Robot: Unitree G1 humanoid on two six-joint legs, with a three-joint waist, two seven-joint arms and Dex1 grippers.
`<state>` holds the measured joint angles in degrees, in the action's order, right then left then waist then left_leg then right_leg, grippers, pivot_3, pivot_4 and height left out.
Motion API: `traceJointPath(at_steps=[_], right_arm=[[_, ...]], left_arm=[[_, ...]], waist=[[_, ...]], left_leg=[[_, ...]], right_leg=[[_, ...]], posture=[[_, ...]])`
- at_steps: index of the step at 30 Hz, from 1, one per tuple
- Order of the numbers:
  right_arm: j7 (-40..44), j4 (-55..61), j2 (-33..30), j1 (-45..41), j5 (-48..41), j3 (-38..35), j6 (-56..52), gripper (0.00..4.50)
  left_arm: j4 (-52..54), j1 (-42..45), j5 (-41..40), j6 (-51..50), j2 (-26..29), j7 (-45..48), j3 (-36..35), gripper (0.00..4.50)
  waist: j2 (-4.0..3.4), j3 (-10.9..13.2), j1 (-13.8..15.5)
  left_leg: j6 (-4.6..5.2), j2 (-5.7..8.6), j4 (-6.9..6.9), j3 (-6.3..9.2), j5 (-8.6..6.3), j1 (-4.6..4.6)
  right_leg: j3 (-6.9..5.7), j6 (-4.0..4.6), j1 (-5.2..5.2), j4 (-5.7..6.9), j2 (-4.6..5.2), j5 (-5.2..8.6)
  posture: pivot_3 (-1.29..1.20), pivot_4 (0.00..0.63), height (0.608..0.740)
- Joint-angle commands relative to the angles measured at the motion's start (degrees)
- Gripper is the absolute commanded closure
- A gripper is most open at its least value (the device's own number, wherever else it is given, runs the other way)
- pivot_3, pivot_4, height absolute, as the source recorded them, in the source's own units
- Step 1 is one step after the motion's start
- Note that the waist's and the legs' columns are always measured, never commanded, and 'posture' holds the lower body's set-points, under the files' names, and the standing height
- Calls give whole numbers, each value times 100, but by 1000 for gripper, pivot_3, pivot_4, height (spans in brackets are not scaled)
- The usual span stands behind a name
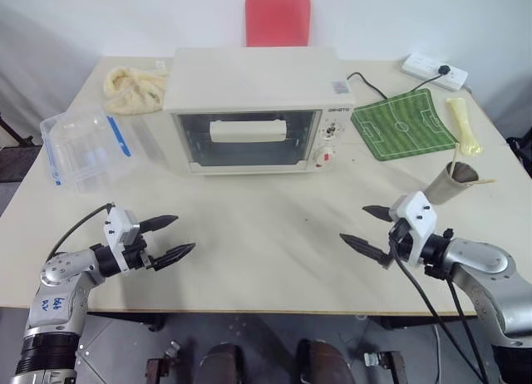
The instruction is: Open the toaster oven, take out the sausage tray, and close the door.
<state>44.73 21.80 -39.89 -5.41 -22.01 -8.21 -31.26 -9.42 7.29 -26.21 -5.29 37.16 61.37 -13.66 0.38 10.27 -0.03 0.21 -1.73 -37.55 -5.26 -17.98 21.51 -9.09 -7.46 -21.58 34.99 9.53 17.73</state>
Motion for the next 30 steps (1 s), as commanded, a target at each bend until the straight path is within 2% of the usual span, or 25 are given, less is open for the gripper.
traceJointPath(at_steps=[1,4,9,13,16,20,26,30], right_arm=[[33,253,-127,-61,-54,-15,5,30],[14,379,-138,-147,-100,74,-148,30],[-57,680,-72,-572,-260,368,-692,30],[-16,561,160,-1726,-341,1060,-1188,30],[76,163,413,-2511,-203,1487,-1113,30],[235,-937,903,-3624,164,1955,-615,30],[565,-2344,1377,-4720,627,2265,269,30],[860,-2762,1411,-5018,858,2365,677,30]], left_arm=[[136,29,-21,211,51,110,-66,0],[183,53,120,38,35,-288,-69,0],[354,132,-131,-290,9,-507,-204,0],[363,297,-444,-555,2,-474,-335,0],[243,422,-475,-449,-34,-340,-337,0],[273,622,-747,-537,-76,-283,-532,0],[239,802,-1013,-722,121,-49,-750,0],[218,917,-1166,-882,248,40,-914,0]], waist=[[0,0,1],[0,0,-1],[0,0,-5],[0,0,-40],[0,0,-53],[2,1,-34],[6,4,-52],[6,4,-98]], left_leg=[[0,0,0,0,0,0],[0,0,-1,-1,0,0],[0,-2,-3,3,0,0],[0,-5,-7,10,0,-1],[-1,-6,-17,9,0,-2],[0,-4,-29,4,-6,3],[-3,-4,-44,-11,-12,12],[-4,-5,-45,-13,-12,13]], right_leg=[[0,0,0,0,0,0],[0,0,0,0,0,0],[0,0,0,2,0,0],[5,1,-2,5,-1,0],[5,2,-6,15,-1,-1],[4,2,-6,20,-1,-1],[-1,1,-14,43,-1,-2],[-2,1,-18,51,-1,-2]], posture=[[0,150,740],[0,150,740],[0,150,740],[0,150,740],[0,150,740],[0,150,740],[0,150,740],[0,150,740]])
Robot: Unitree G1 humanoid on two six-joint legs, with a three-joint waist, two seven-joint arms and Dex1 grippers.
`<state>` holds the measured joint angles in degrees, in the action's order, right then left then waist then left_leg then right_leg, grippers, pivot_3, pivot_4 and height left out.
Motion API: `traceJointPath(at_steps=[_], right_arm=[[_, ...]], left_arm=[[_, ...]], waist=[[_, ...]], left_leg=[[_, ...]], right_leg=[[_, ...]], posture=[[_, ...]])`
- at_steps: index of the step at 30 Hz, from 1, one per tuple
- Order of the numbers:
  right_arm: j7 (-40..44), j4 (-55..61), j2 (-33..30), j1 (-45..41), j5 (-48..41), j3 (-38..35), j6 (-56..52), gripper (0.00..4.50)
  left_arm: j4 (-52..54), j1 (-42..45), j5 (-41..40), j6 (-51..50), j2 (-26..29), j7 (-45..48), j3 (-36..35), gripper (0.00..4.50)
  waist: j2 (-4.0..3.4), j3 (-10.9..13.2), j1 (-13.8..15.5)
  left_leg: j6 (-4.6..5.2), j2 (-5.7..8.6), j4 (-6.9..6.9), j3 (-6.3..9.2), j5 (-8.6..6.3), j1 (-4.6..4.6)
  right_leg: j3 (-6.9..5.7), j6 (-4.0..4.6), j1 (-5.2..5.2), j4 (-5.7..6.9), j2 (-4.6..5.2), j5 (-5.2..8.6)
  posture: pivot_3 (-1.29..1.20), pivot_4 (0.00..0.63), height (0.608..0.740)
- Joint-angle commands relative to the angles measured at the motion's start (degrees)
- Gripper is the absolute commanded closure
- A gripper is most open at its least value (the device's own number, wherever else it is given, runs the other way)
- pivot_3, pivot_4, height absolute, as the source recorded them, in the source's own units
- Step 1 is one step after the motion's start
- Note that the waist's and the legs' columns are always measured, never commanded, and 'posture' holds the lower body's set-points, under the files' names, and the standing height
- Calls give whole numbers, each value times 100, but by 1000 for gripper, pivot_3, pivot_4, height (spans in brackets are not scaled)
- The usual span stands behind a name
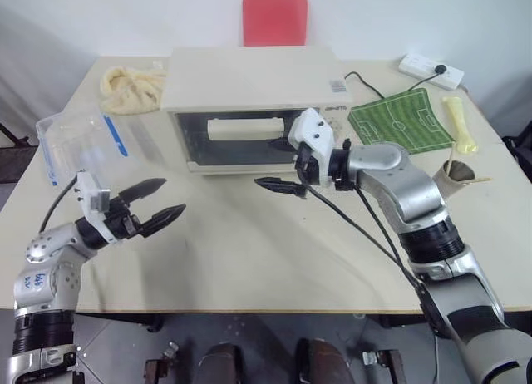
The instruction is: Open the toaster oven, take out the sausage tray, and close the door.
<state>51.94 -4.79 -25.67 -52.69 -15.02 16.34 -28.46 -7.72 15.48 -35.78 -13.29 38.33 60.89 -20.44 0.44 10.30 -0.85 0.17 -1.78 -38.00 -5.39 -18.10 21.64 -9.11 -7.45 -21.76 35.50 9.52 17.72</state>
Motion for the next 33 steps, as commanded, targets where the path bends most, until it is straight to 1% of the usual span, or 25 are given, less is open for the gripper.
traceJointPath(at_steps=[1,6,14,21,29,31,33], right_arm=[[193,-188,-28,-359,231,-55,411,30],[513,-312,-115,-522,363,-27,433,30],[749,-657,-341,-683,712,-40,712,30],[819,-798,-285,-846,703,-160,889,30],[1066,-93,-215,-765,314,-302,542,30],[1129,184,-206,-681,223,-279,365,30],[1191,575,-232,-507,187,-162,197,30]], left_arm=[[21,127,-234,-102,166,109,-270,0],[-142,165,-146,-51,274,232,-344,0],[-209,208,-155,-43,271,334,-308,0],[-341,349,-137,-46,296,395,-305,0],[-432,536,-235,-121,367,379,-445,0],[-503,611,-237,-138,428,387,-489,0],[-693,744,-118,-112,516,283,-523,0]], waist=[[0,0,-38],[0,0,-87],[1,1,-81],[1,1,-98],[1,1,-98],[1,1,-127],[1,1,-144]], left_leg=[[0,0,0,1,0,0],[-1,-1,0,2,0,1],[-1,0,-1,1,0,2],[-3,-1,3,-3,-2,2],[-3,-1,2,-3,-1,17],[-4,-2,-8,-1,-1,58],[-7,-2,-8,-8,1,66]], right_leg=[[1,0,0,0,0,0],[1,0,-4,4,0,0],[5,0,-8,5,0,0],[6,0,-15,6,0,0],[5,0,-29,9,0,0],[12,0,-77,23,0,0],[7,0,-88,31,-1,0]], posture=[[0,150,740],[0,150,740],[0,150,740],[0,150,740],[0,150,740],[0,150,740],[0,150,740]])
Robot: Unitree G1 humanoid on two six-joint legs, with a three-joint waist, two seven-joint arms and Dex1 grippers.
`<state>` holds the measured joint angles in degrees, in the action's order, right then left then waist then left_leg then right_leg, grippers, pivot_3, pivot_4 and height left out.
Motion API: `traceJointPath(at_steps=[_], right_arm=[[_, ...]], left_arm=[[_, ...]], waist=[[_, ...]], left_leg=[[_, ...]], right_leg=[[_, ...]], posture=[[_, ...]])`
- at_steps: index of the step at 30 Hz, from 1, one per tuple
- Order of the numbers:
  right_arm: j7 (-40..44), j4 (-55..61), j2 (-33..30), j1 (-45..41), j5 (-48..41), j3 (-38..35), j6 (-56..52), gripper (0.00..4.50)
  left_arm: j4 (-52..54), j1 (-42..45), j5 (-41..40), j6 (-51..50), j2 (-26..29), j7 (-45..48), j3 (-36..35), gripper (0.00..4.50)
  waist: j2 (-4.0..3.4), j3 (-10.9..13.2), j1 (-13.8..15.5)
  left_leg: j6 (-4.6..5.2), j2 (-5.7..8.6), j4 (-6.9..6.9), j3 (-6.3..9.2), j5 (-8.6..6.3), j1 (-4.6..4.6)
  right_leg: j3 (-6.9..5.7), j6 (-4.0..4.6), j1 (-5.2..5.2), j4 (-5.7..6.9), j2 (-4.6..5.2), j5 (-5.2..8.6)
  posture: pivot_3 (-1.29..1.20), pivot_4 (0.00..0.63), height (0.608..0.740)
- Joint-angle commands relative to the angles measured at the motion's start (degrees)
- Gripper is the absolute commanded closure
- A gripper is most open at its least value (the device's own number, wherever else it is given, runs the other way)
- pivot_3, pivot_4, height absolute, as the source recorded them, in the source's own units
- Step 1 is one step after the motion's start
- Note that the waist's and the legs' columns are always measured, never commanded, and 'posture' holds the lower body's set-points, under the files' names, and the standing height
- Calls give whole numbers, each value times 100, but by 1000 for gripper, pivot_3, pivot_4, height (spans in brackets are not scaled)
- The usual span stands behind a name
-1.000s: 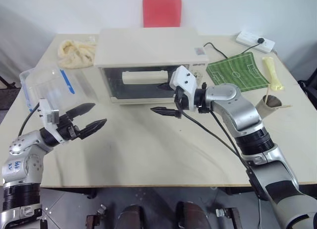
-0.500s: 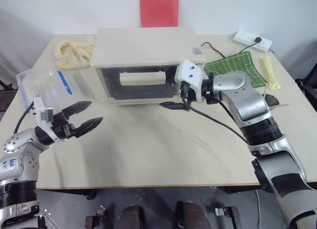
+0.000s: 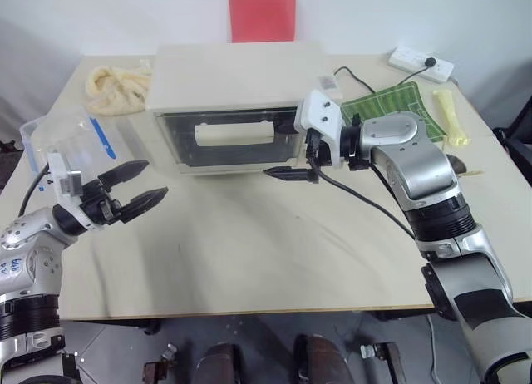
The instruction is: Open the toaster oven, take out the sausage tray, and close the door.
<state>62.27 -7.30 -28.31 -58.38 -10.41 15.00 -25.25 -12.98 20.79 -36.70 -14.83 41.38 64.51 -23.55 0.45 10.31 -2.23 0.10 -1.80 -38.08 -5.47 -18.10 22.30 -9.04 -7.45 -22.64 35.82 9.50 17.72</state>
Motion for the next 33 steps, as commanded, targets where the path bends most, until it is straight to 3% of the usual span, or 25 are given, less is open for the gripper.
traceJointPath(at_steps=[1,7,10,23,33], right_arm=[[181,975,21,130,-289,7,-202,30],[84,1744,88,623,-340,129,-587,30],[38,1843,65,746,-273,178,-619,0],[-231,1992,107,879,-243,203,-691,0],[-308,2532,41,1321,-350,301,-990,0]], left_arm=[[-244,263,11,55,240,-105,-221,0],[-774,637,-41,100,510,43,-342,0],[-1096,815,-106,191,623,298,-410,556],[-2040,1483,-38,315,845,1082,-371,4414],[-2135,1909,219,442,390,1201,169,4463]], waist=[[1,0,-27],[1,0,-113],[1,1,-107],[3,1,-96],[6,1,-77]], left_leg=[[-1,0,2,-4,0,1],[-1,-2,8,-6,0,0],[-2,-1,7,-8,1,0],[-2,0,3,-23,1,1],[-2,1,-2,-19,1,3]], right_leg=[[-4,0,0,0,0,0],[-4,0,-4,0,-3,0],[-3,0,-6,0,-3,0],[-3,0,-5,2,-3,0],[-5,0,-4,6,-3,0]], posture=[[0,150,740],[0,150,740],[0,150,740],[0,150,740],[0,150,740]])
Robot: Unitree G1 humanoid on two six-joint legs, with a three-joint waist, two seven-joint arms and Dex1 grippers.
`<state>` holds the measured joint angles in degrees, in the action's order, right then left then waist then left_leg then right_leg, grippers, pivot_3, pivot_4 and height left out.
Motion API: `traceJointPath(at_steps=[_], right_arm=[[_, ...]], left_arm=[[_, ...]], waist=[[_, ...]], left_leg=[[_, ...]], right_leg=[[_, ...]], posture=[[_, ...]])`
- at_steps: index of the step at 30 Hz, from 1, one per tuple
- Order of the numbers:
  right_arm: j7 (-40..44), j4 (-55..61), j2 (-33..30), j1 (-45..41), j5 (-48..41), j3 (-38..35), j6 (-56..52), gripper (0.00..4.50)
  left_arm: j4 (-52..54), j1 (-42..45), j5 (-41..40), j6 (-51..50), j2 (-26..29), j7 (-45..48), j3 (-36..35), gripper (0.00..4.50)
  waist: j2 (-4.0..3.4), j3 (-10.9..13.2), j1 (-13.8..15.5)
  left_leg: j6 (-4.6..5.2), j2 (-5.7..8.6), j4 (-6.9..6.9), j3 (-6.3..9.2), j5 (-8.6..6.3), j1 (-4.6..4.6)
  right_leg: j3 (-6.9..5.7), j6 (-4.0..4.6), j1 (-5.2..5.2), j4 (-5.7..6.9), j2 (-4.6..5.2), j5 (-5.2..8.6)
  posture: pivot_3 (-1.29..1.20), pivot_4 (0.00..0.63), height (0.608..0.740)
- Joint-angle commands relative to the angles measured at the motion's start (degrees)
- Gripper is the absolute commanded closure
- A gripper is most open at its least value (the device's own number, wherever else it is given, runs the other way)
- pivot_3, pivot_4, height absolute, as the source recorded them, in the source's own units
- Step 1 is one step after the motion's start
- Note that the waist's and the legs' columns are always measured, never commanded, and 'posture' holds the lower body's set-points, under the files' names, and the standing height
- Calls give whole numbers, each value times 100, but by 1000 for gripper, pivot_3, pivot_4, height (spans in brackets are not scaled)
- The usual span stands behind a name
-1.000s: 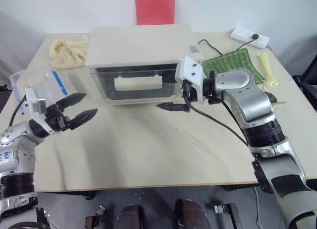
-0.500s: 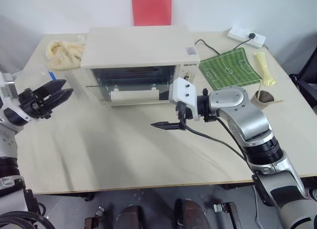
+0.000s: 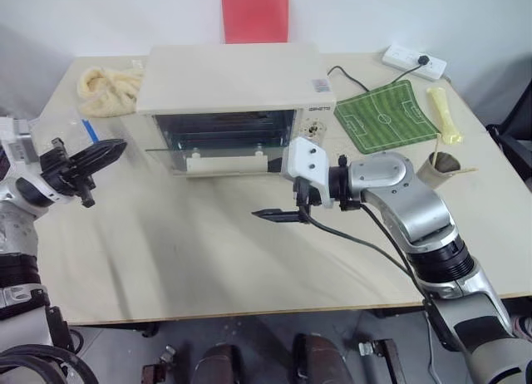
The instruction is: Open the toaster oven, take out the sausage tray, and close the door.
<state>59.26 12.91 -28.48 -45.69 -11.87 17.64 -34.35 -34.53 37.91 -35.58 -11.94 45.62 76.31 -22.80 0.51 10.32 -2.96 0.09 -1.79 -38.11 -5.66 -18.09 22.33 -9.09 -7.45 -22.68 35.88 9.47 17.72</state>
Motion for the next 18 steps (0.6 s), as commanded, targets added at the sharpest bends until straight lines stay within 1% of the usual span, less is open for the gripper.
traceJointPath(at_steps=[1,6,10,11,15,18], right_arm=[[-28,578,64,96,-214,45,-128,0],[-143,846,25,251,-249,20,-402,0],[-384,1200,15,414,-575,-264,-1185,0],[-417,1294,-74,479,-596,-277,-1328,0],[-497,1639,-681,904,-544,-208,-1792,0],[-285,1875,-1503,1287,-406,22,-1860,0]], left_arm=[[-17,257,149,157,-78,23,156,4463],[44,326,226,49,-232,148,386,4463],[-53,345,398,231,-358,212,561,4463],[-33,342,398,205,-385,225,579,4463],[77,257,459,134,-456,306,700,4463],[164,191,484,92,-486,341,788,4463]], waist=[[0,0,-6],[1,0,-24],[2,-1,3],[2,-1,8],[6,-3,63],[8,-3,134]], left_leg=[[0,0,-1,-1,0,0],[0,0,1,-2,0,-1],[0,1,-2,3,0,1],[0,1,-4,3,0,1],[1,2,-6,4,0,3],[2,3,-12,0,-1,3]], right_leg=[[2,0,0,0,0,0],[1,0,0,0,0,0],[0,0,1,1,0,0],[0,0,1,1,0,0],[0,0,2,1,0,0],[4,0,3,-1,0,0]], posture=[[0,150,740],[0,150,740],[0,150,740],[0,150,740],[0,150,740],[0,150,740]])
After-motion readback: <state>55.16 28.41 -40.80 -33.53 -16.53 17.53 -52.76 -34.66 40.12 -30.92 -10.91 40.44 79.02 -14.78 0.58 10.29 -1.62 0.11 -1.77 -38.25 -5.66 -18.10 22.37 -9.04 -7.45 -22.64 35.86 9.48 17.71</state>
